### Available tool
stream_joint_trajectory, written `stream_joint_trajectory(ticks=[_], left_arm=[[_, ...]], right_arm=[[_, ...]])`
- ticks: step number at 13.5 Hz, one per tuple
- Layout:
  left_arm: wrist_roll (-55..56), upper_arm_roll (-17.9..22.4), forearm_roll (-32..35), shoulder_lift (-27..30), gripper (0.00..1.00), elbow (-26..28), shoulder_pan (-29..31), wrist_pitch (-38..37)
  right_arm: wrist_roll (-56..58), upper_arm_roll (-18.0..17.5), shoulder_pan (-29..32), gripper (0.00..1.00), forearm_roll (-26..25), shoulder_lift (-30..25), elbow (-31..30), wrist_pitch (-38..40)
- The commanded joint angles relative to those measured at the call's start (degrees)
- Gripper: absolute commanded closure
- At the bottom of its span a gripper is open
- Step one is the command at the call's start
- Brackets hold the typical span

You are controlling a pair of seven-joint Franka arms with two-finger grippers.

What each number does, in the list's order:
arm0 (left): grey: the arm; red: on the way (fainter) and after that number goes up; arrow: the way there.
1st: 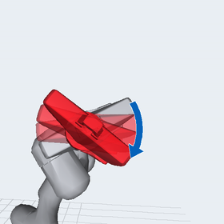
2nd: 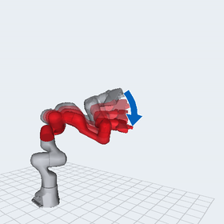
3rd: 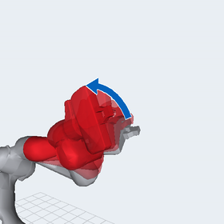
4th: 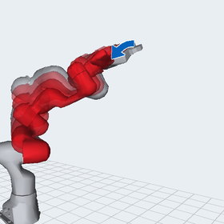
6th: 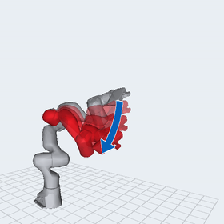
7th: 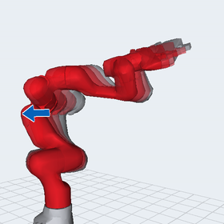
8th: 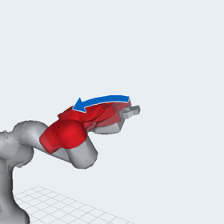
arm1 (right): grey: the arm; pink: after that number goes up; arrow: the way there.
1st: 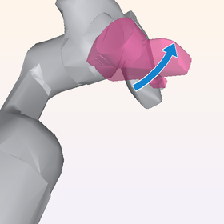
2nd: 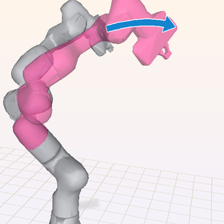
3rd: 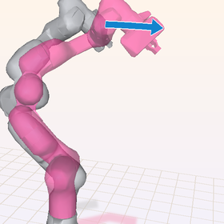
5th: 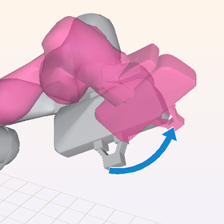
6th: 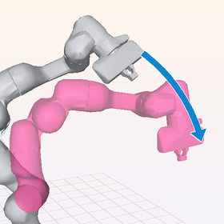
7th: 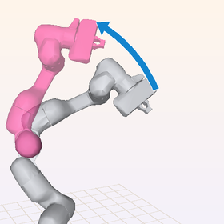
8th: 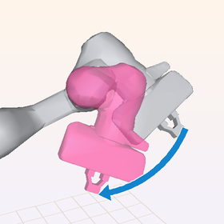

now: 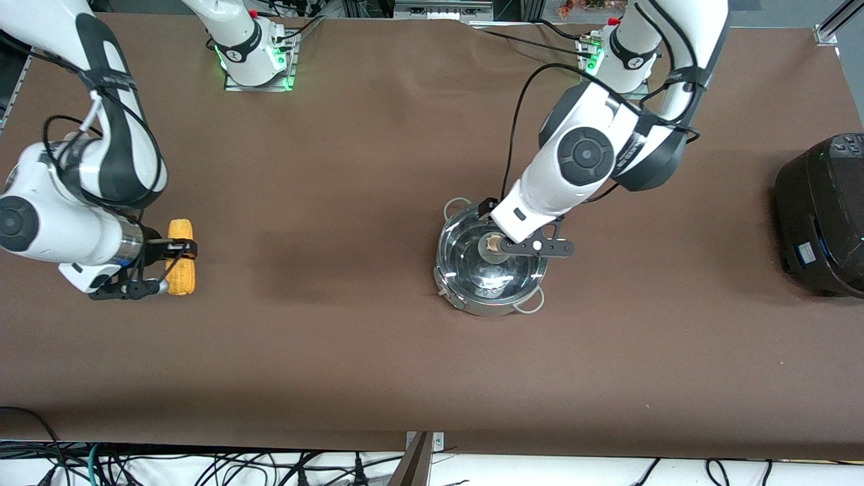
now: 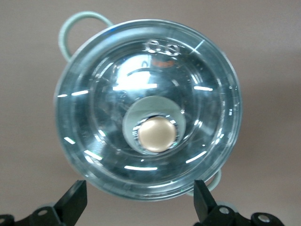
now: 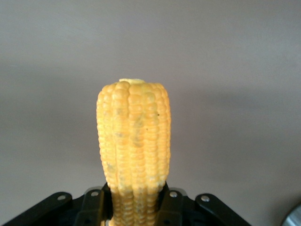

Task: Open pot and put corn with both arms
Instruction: 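Grasp the corn with the right gripper while the left gripper reaches the lid knob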

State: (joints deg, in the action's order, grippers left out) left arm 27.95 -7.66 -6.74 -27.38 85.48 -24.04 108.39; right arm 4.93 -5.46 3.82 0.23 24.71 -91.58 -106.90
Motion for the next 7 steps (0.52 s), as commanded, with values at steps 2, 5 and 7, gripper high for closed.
stream_joint_trajectory(ticks=[2,5,7], left_arm=[[1.4,0.98,1.2,-4.95,0.0,-6.55,-2.5,-0.64],[1.4,0.89,3.04,-5.92,0.0,-6.47,-2.68,1.03],[1.4,0.89,4.19,-6.98,0.01,-6.56,-2.85,1.47]], right_arm=[[0.78,-0.87,0.4,1.0,3.89,1.22,11.83,12.38],[0.6,-0.96,0.4,1.0,6.01,1.13,21.76,23.46],[0.6,-0.96,-0.3,1.0,5.58,1.04,26.08,27.6]])
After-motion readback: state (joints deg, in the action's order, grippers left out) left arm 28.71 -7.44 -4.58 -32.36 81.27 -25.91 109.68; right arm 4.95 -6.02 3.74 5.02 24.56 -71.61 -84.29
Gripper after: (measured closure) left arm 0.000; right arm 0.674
